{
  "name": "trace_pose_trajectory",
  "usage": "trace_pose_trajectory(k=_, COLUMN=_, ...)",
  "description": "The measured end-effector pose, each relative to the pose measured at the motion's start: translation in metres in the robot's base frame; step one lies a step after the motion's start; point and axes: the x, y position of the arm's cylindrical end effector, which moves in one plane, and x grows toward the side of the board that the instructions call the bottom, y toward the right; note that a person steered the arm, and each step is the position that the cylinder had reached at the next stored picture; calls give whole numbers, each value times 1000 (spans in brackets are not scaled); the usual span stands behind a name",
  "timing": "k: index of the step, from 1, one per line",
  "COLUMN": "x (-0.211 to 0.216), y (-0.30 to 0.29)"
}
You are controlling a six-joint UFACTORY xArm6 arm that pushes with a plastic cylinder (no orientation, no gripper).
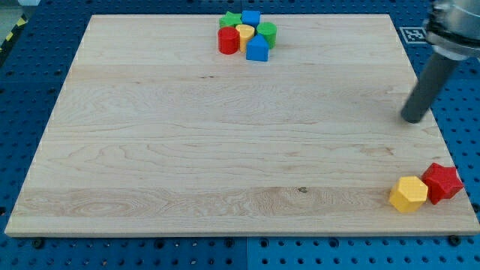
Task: Move yellow hexagon along with red star towards left side
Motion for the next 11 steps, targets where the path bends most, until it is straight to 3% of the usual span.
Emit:
trace_pose_trajectory(k=1, x=10, y=20)
trace_pose_trajectory(k=5, x=125, y=61)
trace_pose_trajectory(k=8, x=139, y=61)
trace_pose_trajectory(k=11, x=107, y=-33)
